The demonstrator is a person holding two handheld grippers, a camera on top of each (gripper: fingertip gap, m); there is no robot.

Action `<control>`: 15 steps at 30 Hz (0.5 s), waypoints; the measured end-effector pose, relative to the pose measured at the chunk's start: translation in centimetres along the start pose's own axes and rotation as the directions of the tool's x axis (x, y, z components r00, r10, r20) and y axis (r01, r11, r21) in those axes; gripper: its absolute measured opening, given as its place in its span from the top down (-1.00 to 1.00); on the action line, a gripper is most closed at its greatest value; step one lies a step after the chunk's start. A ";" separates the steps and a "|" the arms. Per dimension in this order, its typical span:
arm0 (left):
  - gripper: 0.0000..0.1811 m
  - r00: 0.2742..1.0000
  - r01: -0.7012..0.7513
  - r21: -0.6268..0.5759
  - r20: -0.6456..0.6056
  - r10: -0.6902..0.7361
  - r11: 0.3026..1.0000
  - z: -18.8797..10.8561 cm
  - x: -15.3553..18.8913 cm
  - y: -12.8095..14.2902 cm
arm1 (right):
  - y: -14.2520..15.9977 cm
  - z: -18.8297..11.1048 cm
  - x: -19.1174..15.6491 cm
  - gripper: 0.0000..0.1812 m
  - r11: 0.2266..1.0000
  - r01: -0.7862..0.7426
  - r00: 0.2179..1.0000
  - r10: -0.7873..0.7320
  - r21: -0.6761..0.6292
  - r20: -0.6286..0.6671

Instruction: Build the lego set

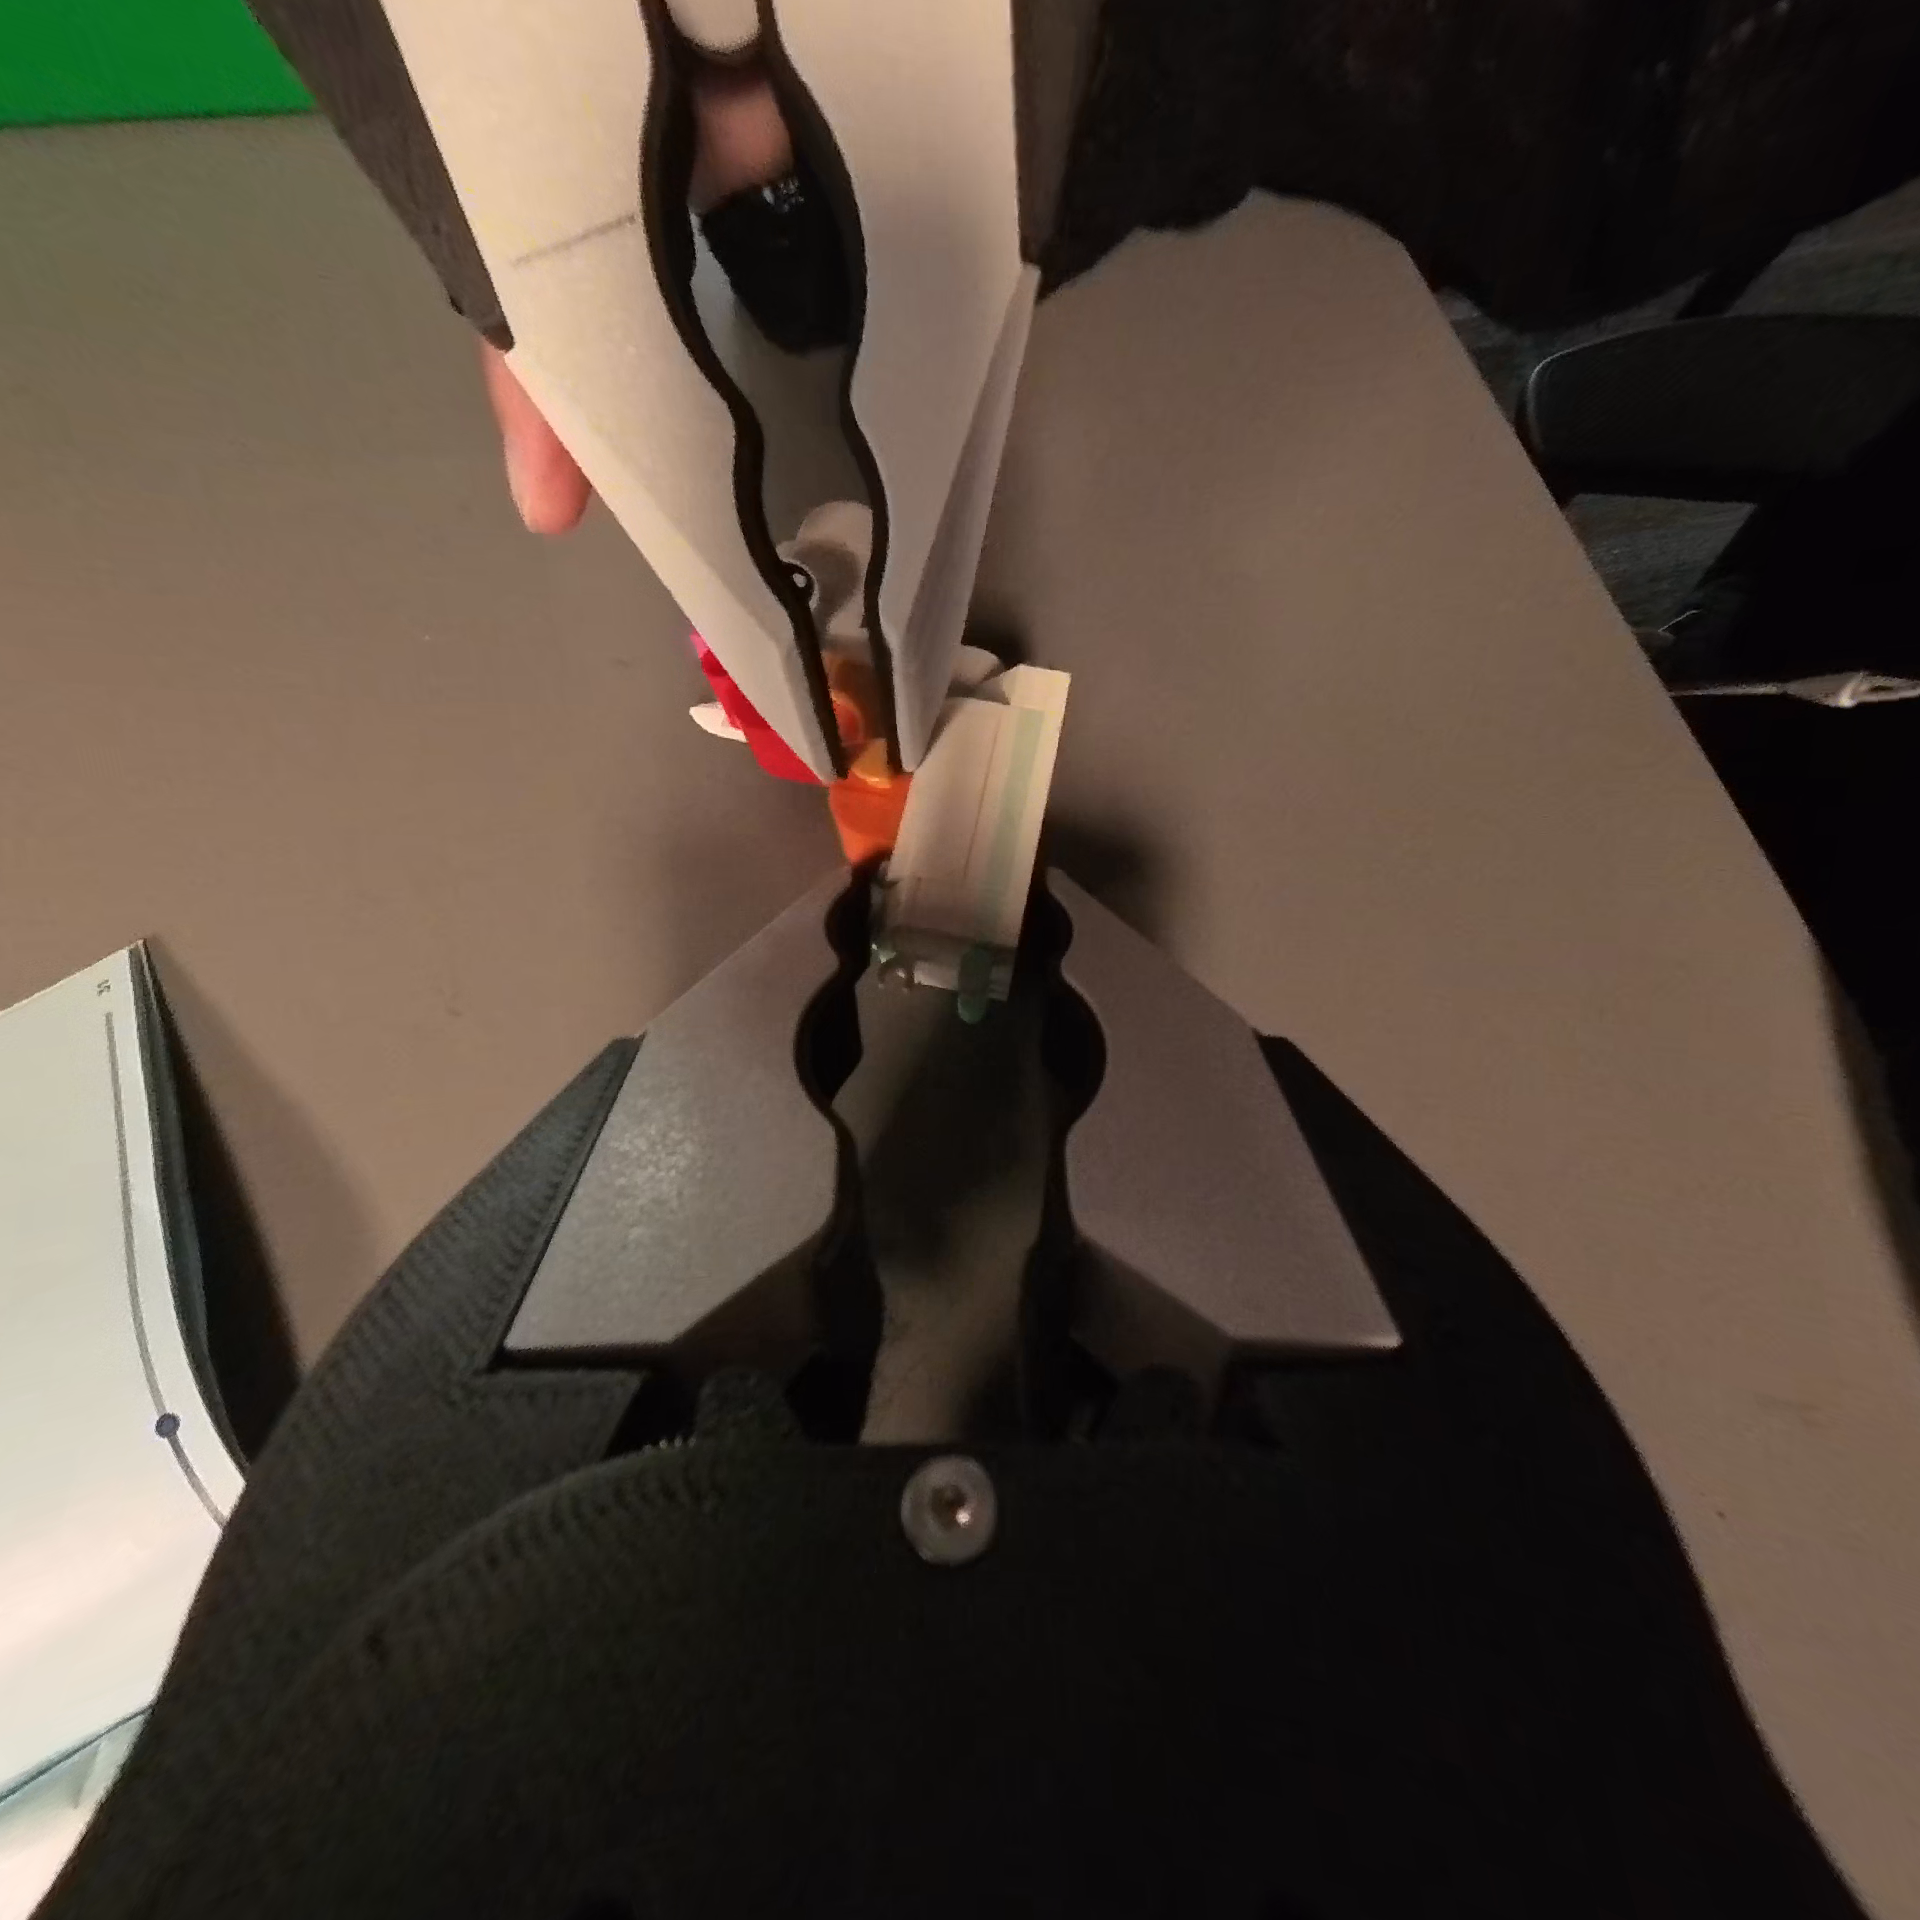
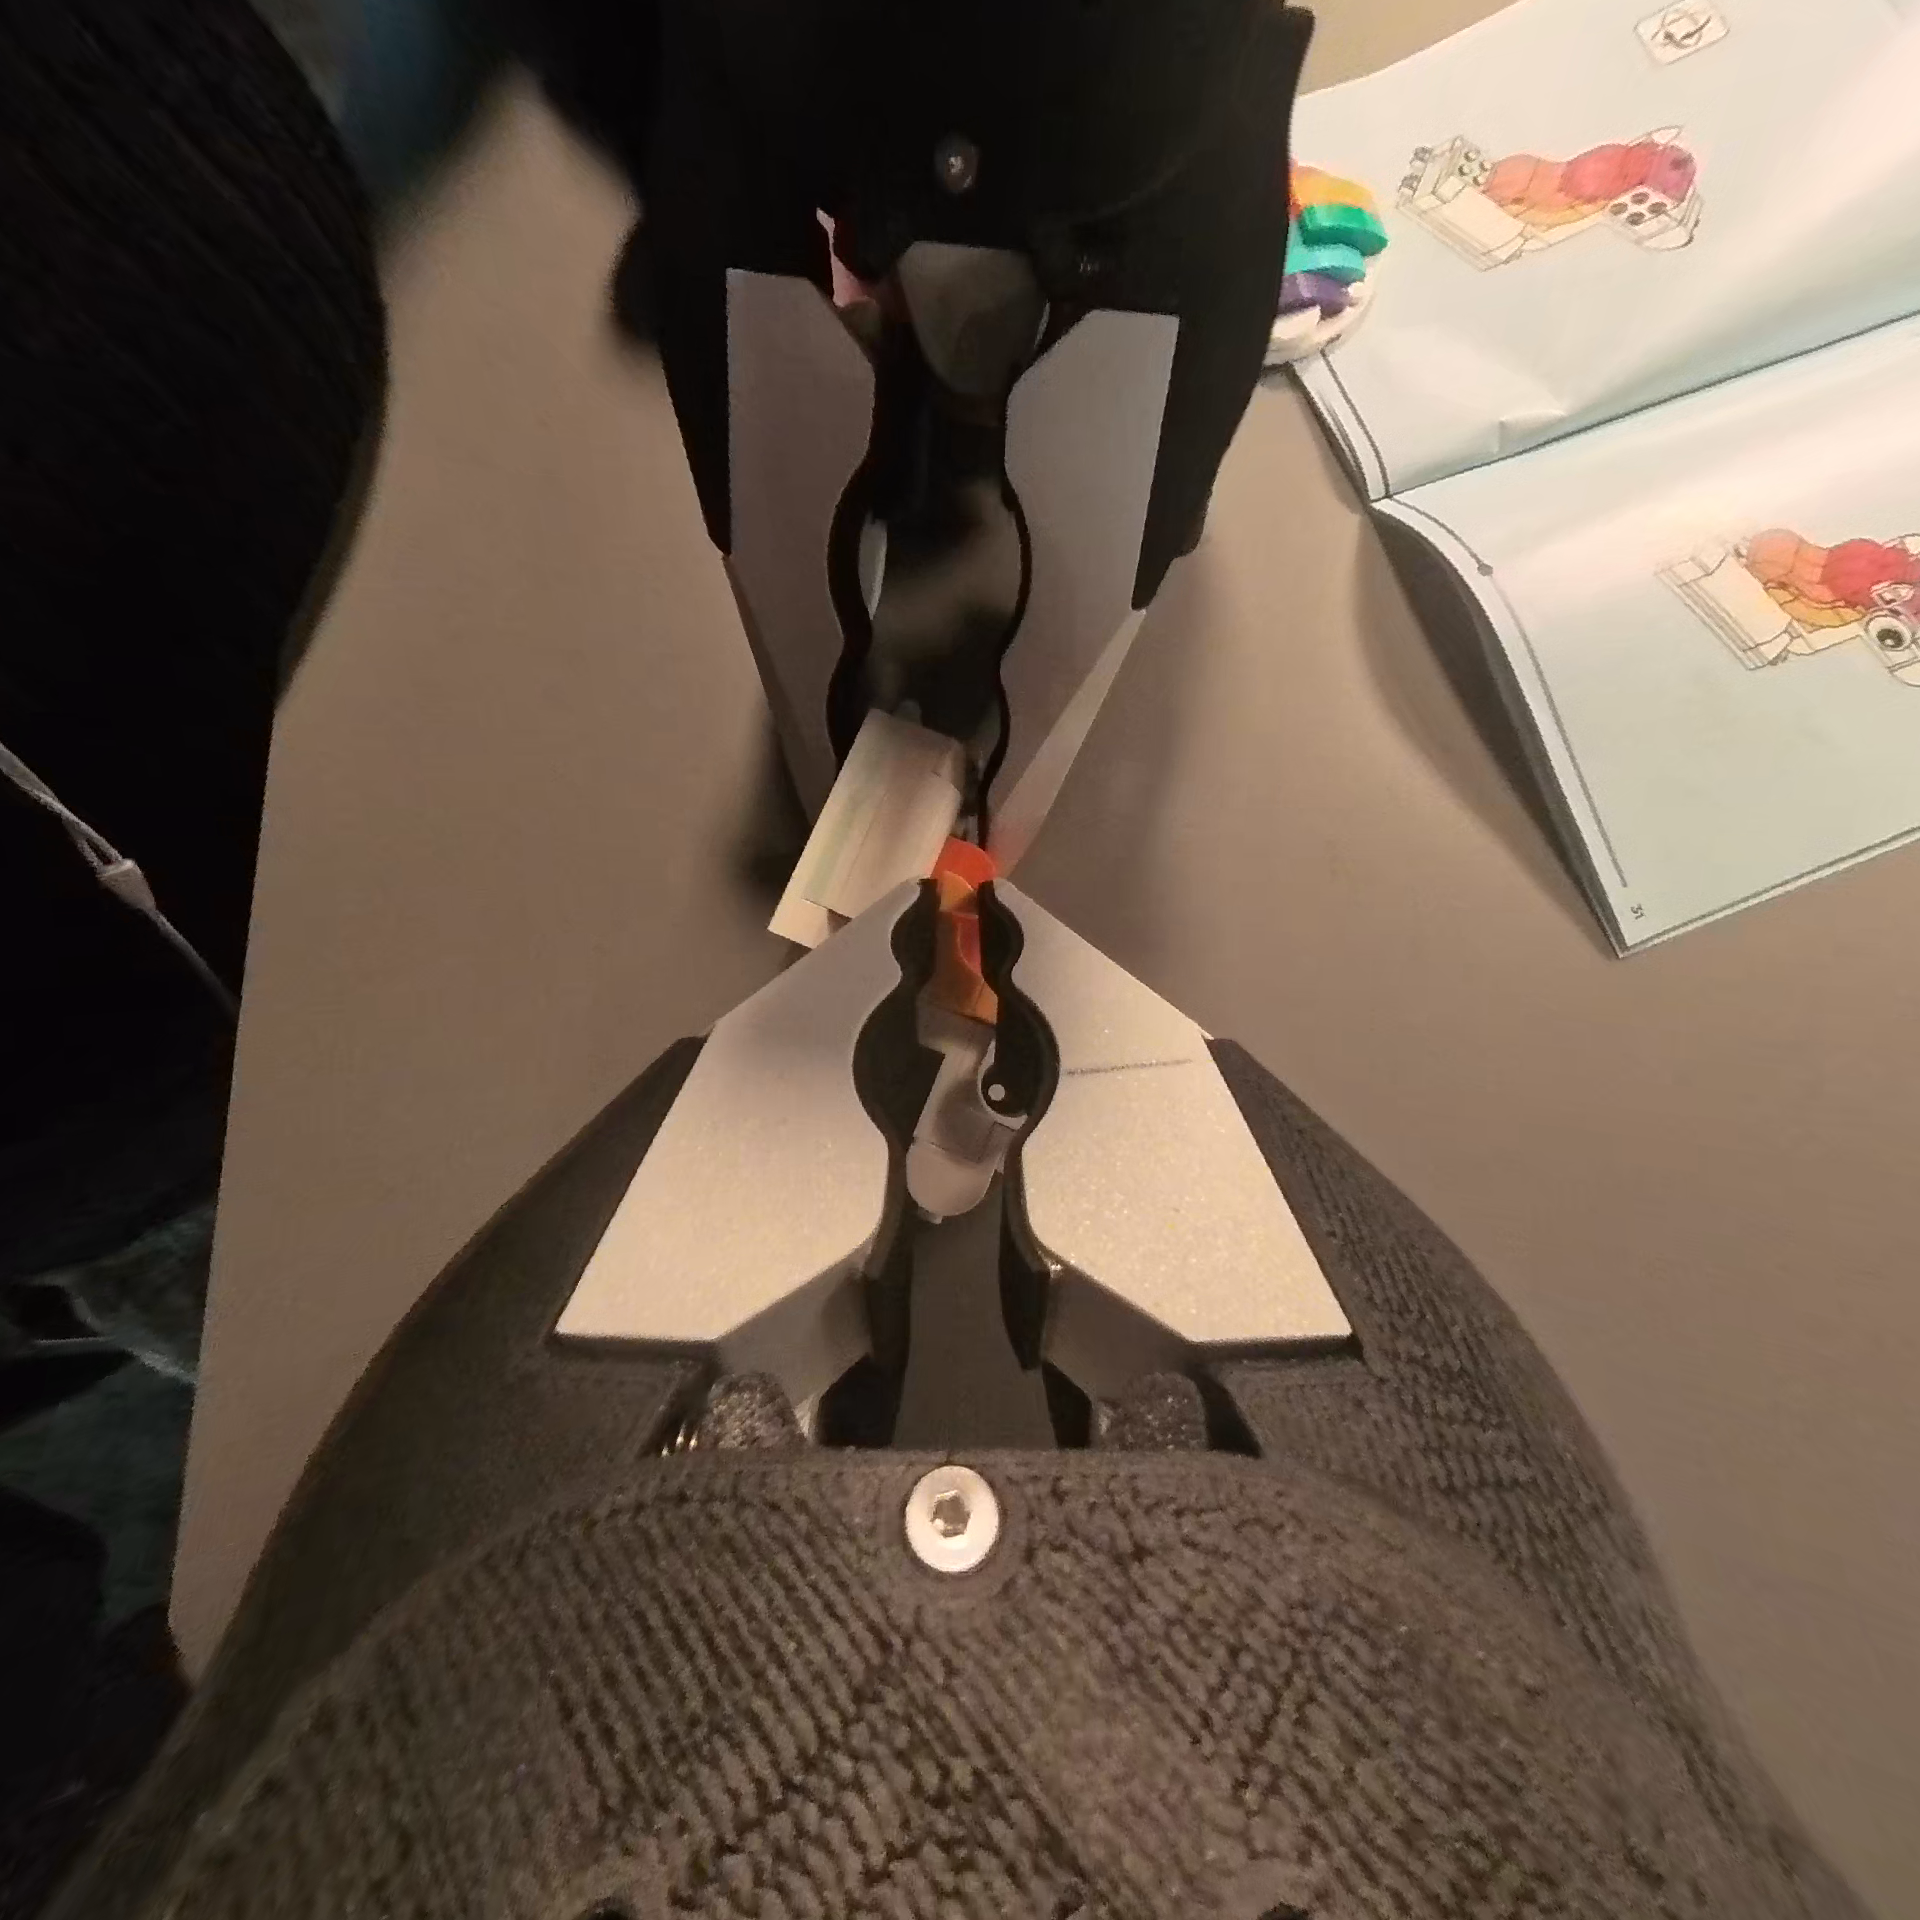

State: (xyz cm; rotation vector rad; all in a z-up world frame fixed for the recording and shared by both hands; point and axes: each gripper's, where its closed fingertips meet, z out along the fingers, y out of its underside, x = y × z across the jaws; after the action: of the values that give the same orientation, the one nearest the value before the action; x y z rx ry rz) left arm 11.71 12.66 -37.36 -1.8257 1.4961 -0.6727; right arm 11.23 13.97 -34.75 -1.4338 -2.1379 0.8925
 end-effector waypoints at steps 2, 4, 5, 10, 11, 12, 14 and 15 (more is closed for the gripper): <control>0.68 1.000 0.001 0.000 -0.001 -0.001 1.000 0.0 0.0 0.0 | 0.0 -0.1 0.0 0.93 1.000 -0.002 1.000 0.002 0.008 0.008; 0.68 1.000 0.002 0.000 -0.002 -0.002 1.000 0.0 0.0 0.0 | 0.0 -0.1 0.0 0.92 1.000 -0.011 1.000 0.011 0.017 0.014; 0.68 1.000 0.002 0.000 -0.002 -0.002 1.000 0.0 0.0 0.0 | 0.0 -0.2 0.0 0.91 1.000 -0.016 1.000 0.015 0.022 0.017; 0.68 1.000 0.003 -0.001 -0.003 -0.003 1.000 0.0 0.0 0.0 | 0.0 -0.3 0.0 0.89 0.998 -0.048 0.998 0.046 0.047 0.049; 0.68 1.000 0.003 0.000 -0.003 -0.003 1.000 0.0 0.0 0.0 | 0.1 -0.3 -0.1 0.89 0.997 -0.053 0.997 0.050 0.050 0.055; 0.68 1.000 0.003 -0.001 -0.003 -0.003 1.000 0.0 0.0 0.0 | 0.1 -0.4 -0.1 0.88 0.997 -0.056 0.997 0.053 0.053 0.059; 0.68 1.000 0.005 -0.001 -0.005 -0.005 1.000 0.0 0.0 0.0 | 0.1 -0.4 -0.1 0.88 0.996 -0.063 0.996 0.059 0.057 0.067; 0.68 1.000 0.005 -0.001 -0.005 -0.005 1.000 0.0 0.0 0.0 | 0.1 -0.4 -0.1 0.88 0.996 -0.065 0.996 0.061 0.058 0.069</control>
State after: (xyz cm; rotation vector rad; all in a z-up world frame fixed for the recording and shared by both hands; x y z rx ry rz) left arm 11.71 12.65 -37.37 -1.8299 1.4960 -0.6795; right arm 11.60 13.99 -34.57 -1.4675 -2.1057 1.0338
